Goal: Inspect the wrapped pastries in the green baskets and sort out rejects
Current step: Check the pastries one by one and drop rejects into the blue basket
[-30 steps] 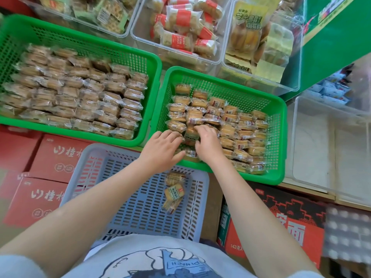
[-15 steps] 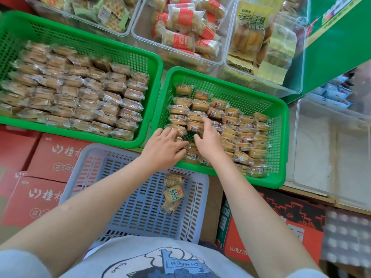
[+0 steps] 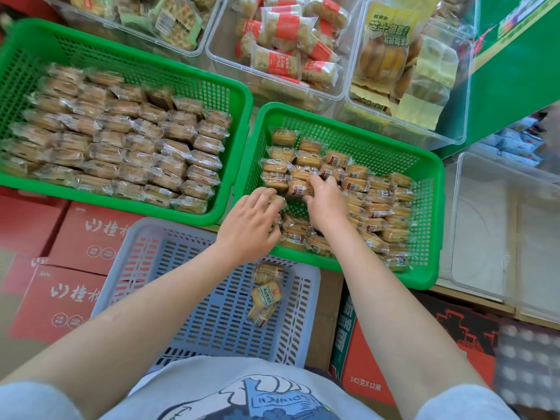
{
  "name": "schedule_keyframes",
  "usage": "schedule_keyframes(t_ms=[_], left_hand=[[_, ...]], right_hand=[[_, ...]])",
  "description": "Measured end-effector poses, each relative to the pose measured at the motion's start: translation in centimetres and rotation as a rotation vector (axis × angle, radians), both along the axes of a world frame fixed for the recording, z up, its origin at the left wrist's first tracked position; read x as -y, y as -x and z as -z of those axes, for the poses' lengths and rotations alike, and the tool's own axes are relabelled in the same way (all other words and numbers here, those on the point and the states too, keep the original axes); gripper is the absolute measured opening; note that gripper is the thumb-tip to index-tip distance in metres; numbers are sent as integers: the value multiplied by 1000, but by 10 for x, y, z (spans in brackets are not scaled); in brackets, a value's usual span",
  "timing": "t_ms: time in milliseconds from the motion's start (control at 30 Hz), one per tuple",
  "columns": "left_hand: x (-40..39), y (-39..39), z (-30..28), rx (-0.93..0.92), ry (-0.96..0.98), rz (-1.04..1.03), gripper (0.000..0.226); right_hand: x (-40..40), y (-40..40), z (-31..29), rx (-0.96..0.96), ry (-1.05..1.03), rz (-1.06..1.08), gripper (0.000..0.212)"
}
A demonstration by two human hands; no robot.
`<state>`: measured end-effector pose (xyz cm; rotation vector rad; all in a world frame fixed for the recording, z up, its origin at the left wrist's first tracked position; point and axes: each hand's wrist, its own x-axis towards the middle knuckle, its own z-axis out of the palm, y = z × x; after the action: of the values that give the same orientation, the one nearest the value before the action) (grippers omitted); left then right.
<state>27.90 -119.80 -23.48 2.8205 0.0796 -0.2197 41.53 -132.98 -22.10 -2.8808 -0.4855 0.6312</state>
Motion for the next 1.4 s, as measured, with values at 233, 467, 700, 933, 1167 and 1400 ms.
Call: schedule_keyframes(t_ms=[233,467,700,933,1167,1400], left_hand=[[2,-2,2,-29,-27,15,61],[0,-1,-2,23,100,-22,54],[11,2,-75,-164,1224,-528,24],[23,43,-134,-96,1742,-631,49],[20,73,-153,-119,1905,-454,30],[26,85,-157,3,1738,-615,16]], right_hand=[[7,-3,-22,-128,-212,96,36],[50,20,-88,-140,-770,478,12],[77,81,-125,-517,-1238,783,11],[73,127,-144,-691,-1255,578,36],[68,143,-158,-705,-1419,593,6],[64,166,-155,-397,-1229,588,22]])
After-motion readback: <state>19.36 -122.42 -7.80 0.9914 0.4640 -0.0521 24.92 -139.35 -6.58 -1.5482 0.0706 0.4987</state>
